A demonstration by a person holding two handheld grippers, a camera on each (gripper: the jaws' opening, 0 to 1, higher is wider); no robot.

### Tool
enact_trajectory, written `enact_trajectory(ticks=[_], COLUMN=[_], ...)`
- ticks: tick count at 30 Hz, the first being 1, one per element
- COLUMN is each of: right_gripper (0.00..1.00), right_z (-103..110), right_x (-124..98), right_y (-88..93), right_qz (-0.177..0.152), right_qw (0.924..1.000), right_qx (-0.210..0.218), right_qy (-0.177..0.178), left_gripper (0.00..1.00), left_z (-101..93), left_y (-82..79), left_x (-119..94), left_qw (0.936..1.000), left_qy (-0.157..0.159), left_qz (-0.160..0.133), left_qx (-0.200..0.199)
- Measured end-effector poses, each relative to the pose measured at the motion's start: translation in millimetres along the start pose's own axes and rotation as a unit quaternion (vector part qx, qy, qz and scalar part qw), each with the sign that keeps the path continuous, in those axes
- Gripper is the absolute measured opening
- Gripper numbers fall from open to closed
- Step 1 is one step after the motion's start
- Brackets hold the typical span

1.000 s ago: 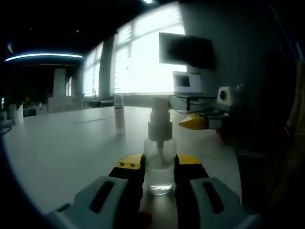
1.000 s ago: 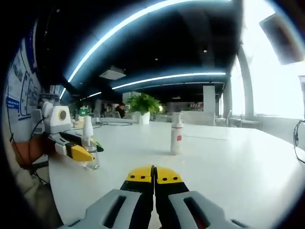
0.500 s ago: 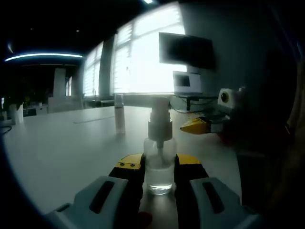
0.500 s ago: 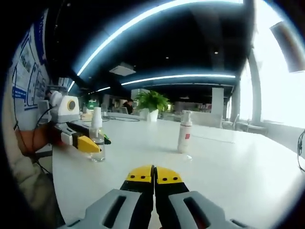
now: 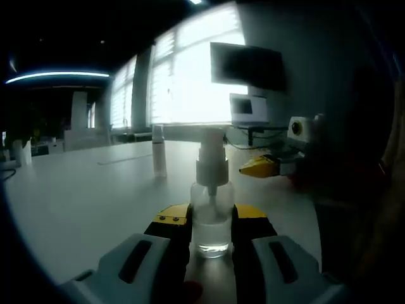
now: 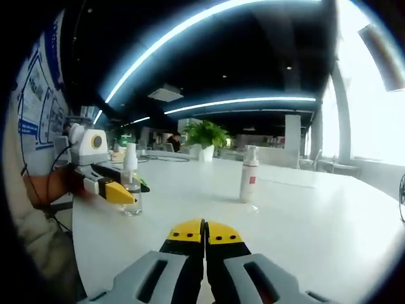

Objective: Clamp pump bottle remove cover press pump head put on cover

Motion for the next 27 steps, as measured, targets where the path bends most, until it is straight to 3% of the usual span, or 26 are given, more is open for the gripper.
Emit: enact_trajectory(ticks=[27], right_gripper=[0.0], right_z=[-0.5], right_x=[0.4], right_y=[-2.3], right_qz=[-0.006], right_qw=[0.9999], right_qx=[-0.008], right_qy=[0.004], left_gripper=[0.16], left_z=[-0.8], left_y=[-0.1], left_x=[-0.4], left_qw=[1.0], left_qy=[0.0], left_qz=[0.001], left_qx=[-0.001])
Point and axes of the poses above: the point that each gripper's makers call its tool centre point, and the gripper's own axes: x roughly forward along the fingers, z roughly to its left, y roughly out of its underside, the point moved 3 cm from there along -x, roughly backward along the fingers, and after that the axes turned 5 degrees about -y, right-handed, at the moved point
